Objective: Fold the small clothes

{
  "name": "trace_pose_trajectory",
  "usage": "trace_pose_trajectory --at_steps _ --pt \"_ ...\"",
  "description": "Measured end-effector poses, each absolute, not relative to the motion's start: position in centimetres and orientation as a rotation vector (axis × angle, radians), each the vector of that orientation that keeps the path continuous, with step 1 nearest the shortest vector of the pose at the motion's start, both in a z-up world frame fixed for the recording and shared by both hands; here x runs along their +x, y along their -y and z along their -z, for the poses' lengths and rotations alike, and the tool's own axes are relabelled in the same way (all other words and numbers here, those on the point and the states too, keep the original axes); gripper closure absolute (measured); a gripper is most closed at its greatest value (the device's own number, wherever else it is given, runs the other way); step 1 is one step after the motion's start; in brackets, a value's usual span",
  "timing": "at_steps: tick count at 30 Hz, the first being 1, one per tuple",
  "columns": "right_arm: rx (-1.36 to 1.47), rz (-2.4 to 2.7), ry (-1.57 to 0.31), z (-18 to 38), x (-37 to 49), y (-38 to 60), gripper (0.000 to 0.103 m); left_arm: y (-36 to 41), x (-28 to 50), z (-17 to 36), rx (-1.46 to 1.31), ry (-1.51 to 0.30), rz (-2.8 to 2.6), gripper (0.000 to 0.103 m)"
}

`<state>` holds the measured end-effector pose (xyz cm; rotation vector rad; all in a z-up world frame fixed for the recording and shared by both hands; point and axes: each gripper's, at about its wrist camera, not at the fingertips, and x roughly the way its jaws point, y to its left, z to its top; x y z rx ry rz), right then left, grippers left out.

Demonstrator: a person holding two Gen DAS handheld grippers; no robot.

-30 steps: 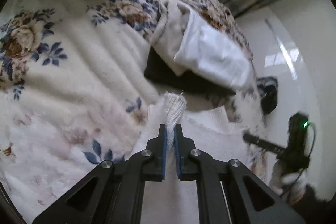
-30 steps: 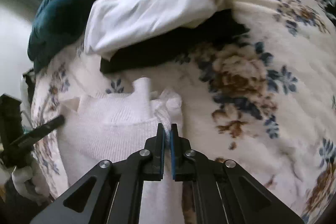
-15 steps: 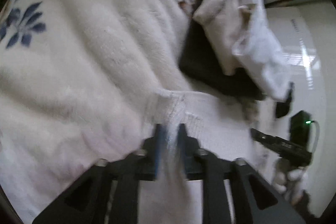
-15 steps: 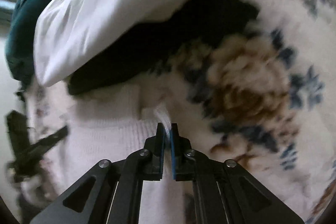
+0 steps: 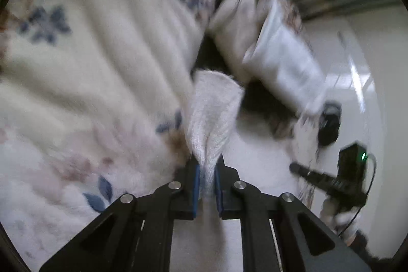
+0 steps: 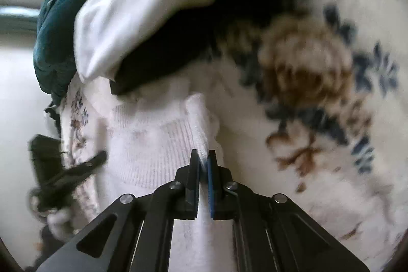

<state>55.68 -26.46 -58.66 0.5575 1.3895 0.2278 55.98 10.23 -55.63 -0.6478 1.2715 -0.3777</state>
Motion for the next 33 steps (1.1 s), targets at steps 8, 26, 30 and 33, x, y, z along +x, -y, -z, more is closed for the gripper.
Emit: trace_pose_trajectory --at_steps 8,26,30,33 --pt "0.588 -0.076 -1.384 60.9 58.8 28.2 0.100 -11.7 59.3 62.1 -0.587 -1.427 0.262 0.096" --pt "0.750 -0.332 -1.496 60.2 50.9 31.8 0.016 -15.2 44.9 53.2 -0.884 -1.256 0.303 0.025" --pt "0.759 -0.420 -1.573 60.8 47.4 31.9 0.007 -13.8 37.5 55.3 -1.072 -1.289 0.259 0.025" --pt "0.802 -0.501 -1.611 63.0 47.1 30.7 0.005 -11.9 35.1 58.0 -1.180 -1.318 0.218 0.024"
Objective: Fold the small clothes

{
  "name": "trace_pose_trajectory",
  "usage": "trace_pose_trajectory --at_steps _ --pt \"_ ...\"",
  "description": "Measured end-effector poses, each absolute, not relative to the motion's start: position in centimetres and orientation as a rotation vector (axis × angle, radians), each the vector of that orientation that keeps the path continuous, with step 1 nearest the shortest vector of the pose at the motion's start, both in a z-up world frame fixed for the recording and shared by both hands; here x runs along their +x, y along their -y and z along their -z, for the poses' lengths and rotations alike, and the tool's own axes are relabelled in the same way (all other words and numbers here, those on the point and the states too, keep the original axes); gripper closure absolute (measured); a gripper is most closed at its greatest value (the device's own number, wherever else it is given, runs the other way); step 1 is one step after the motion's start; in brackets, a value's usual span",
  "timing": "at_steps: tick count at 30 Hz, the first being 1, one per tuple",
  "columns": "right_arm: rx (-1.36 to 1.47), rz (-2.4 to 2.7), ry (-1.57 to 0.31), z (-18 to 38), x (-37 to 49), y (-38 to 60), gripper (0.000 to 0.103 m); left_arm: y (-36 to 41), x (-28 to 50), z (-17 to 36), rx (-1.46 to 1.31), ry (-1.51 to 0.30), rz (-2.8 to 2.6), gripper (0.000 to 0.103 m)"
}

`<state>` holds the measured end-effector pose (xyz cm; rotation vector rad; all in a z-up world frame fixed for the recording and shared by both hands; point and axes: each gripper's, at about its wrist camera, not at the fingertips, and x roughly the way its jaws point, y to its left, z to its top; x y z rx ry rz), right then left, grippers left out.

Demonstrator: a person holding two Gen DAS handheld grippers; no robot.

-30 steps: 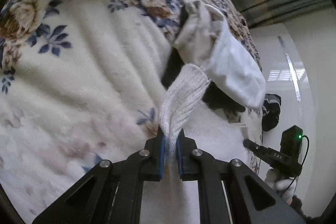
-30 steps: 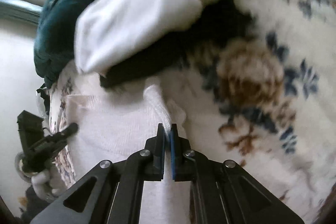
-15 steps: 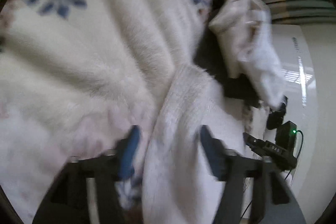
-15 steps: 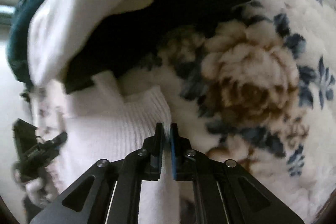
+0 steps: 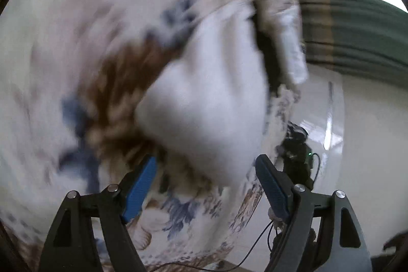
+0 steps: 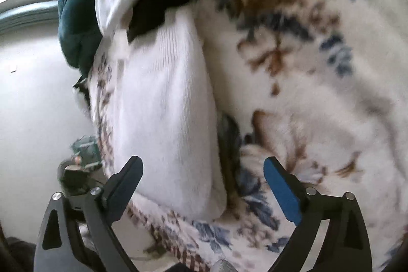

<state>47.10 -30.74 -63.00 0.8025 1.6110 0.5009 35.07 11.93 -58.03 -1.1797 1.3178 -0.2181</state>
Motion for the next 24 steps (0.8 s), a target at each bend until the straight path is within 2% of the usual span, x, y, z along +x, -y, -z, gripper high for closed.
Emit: trace_pose_trajectory --at_steps 4,5,6,7,12,15,16,17,19,21,24 --pt "0.805 -0.524 -1.649 66.0 48.4 29.2 0.005 -12.8 35.9 60.2 -1.374 -1.143 0.086 0.024" --pt "0.814 -0.531 -1.658 66.5 48.8 28.9 0.004 -13.3 36.4 60.2 -1.352 -1.118 0.028 0.033" --pt "0.826 -0.541 -1.668 67.0 49.3 28.4 0.004 -13.8 37.0 60.0 -1.303 -1.094 -0.044 0.050" --pt "0.836 -0.553 -1.673 67.3 49.7 28.0 0.004 -14.0 37.3 60.1 -1.291 -1.073 -0.056 0.095" --pt "0.789 -0.539 -1.678 67.4 50.6 27.2 0.004 -15.8 36.6 60.0 -1.222 -1.094 -0.141 0.093" --pt "0.809 -0.545 -1.678 67.4 51.3 27.3 0.004 -15.7 35.6 60.4 -1.230 -1.136 -0.155 0.085" --pt "0.817 -0.548 -1.679 67.5 51.6 27.3 0.004 -15.5 35.3 60.2 -1.224 -1.145 -0.155 0.075" --pt "0.826 -0.558 -1.680 67.7 51.7 27.5 0.004 -15.4 34.5 59.9 -1.235 -1.140 -0.137 0.049" --pt "0.844 -0.590 -1.688 68.2 52.0 27.9 0.004 -15.0 32.7 59.6 -1.295 -1.074 -0.059 0.031" --pt "0.862 -0.644 -1.694 68.9 52.0 27.7 0.001 -13.2 32.4 59.9 -1.375 -1.016 0.041 0.030" --pt "0.887 -0.714 -1.710 70.3 52.8 26.3 0.000 -10.4 33.9 61.4 -1.374 -1.022 0.108 0.029"
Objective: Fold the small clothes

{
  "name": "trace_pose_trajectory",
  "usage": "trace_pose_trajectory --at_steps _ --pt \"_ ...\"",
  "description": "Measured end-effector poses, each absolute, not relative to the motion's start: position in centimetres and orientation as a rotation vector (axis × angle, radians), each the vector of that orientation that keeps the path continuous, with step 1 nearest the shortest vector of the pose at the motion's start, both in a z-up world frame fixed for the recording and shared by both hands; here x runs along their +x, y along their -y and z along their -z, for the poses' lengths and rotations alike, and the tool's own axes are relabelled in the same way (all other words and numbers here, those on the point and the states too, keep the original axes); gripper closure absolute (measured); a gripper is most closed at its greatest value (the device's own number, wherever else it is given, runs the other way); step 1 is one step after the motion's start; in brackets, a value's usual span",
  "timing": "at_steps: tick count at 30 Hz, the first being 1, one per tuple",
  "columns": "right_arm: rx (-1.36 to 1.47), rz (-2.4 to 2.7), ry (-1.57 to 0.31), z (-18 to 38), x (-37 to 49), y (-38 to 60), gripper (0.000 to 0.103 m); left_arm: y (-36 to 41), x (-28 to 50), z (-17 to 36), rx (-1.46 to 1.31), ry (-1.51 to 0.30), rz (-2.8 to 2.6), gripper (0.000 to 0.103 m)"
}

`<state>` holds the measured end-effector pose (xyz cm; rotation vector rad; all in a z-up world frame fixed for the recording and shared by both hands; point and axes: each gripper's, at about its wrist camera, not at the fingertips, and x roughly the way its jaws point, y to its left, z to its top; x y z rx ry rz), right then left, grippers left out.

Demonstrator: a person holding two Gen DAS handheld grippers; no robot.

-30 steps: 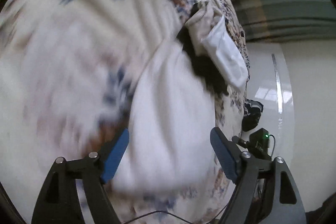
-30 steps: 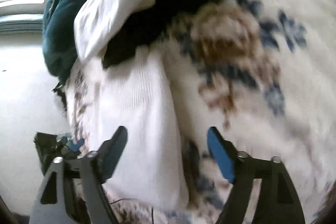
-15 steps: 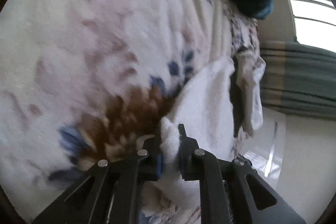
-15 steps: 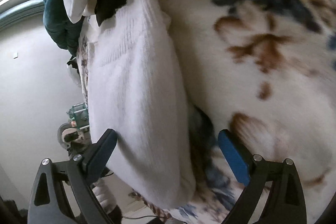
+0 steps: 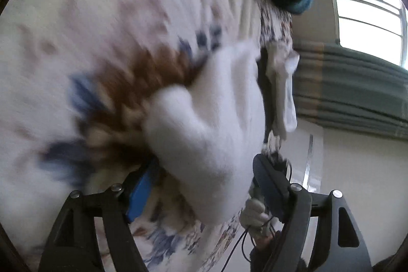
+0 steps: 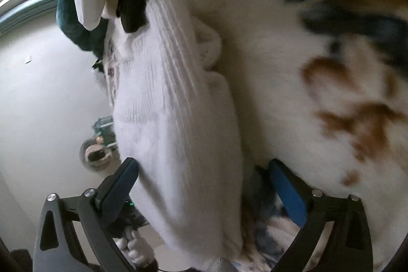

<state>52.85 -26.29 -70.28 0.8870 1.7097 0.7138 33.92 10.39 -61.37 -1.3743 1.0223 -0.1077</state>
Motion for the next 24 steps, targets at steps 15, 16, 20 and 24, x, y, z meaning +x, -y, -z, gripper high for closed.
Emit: trace_pose_trajectory --at_steps 15,16,20,24 --pt "0.863 -0.722 -1.596 68.3 53.0 21.9 0.051 -9.7 36.9 63.5 -1.428 -0.995 0.045 0.048" --pt "0.858 -0.706 -1.612 68.1 53.0 22.0 0.038 -9.9 36.4 63.0 -1.415 -1.025 0.052 0.045" --pt "0.915 -0.668 -1.647 67.2 51.4 25.0 0.017 -11.9 34.5 57.8 -1.234 -1.106 0.071 0.023" --pt "0.945 -0.682 -1.671 66.7 48.2 27.3 0.005 -14.6 37.6 54.1 -0.997 -1.104 0.096 0.021"
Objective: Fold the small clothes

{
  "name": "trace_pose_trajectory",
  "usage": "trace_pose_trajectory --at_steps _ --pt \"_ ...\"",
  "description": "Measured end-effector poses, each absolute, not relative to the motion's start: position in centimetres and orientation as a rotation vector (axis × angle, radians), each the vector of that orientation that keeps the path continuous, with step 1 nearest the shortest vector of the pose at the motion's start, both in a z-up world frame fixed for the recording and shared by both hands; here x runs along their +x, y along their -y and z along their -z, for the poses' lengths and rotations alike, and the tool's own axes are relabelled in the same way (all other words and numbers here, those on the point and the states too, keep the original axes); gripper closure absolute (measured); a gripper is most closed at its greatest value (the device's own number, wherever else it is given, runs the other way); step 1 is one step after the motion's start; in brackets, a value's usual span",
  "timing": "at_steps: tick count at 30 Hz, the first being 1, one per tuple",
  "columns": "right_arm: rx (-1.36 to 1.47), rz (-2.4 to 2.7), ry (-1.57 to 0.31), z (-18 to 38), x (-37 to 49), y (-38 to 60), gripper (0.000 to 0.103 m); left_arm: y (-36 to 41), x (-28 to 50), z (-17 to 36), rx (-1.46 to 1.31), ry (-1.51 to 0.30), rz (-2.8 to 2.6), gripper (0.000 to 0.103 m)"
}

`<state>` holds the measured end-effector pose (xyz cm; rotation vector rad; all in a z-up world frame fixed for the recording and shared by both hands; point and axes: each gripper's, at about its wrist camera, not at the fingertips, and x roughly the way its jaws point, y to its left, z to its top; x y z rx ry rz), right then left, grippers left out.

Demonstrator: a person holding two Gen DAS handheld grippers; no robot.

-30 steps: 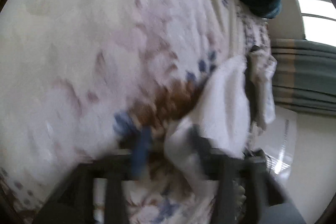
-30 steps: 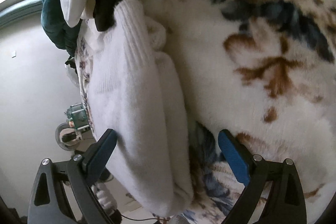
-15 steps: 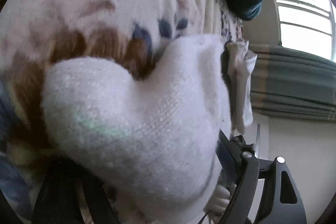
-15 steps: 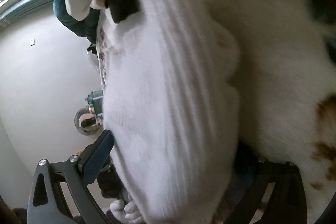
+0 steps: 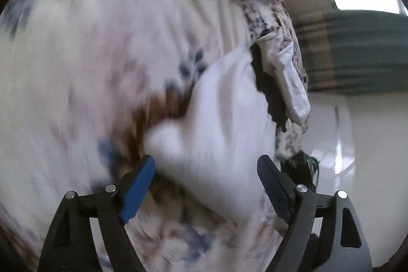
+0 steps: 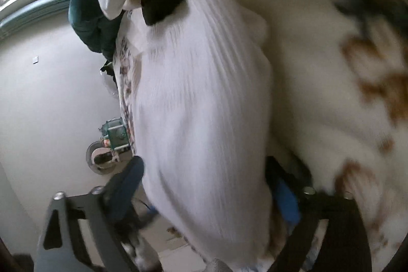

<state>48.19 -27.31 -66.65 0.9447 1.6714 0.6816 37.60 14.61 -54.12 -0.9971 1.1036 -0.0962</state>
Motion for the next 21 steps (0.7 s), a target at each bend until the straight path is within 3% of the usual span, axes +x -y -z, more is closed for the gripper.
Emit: trace_pose_trajectory --at_steps 6,7,8,9,11,12,14,18,21 --pt "1.050 -0.617 -1.638 67.7 45.9 27.2 0.005 -14.3 45.3 58.4 -0.857 -1.249 0.178 0.024" --pt "1.074 -0.602 -1.617 67.6 45.7 27.4 0.005 -13.6 46.6 59.5 -0.840 -1.277 0.214 0.035" --pt "1.089 -0.591 -1.593 67.4 45.4 28.0 0.006 -13.3 47.0 60.0 -0.847 -1.288 0.243 0.088" --pt "1.102 -0.584 -1.564 67.0 45.2 28.3 0.008 -13.0 47.0 60.3 -0.849 -1.304 0.249 0.097" --pt "1.074 -0.543 -1.533 66.1 44.9 29.1 0.036 -12.6 46.2 59.2 -0.808 -1.277 0.274 0.099" --pt "1.059 -0.525 -1.523 65.7 44.9 29.5 0.043 -12.9 45.7 58.1 -0.796 -1.241 0.267 0.099" --pt "1.015 -0.487 -1.479 64.7 44.7 29.7 0.085 -14.4 45.3 57.1 -0.832 -1.195 0.239 0.099" --pt "0.871 -0.428 -1.438 62.2 45.4 28.8 0.093 -17.9 44.9 58.3 -0.877 -1.212 0.151 0.099" --pt "0.834 -0.424 -1.497 61.9 46.3 28.4 0.094 -16.7 44.9 59.1 -0.830 -1.294 0.207 0.095"
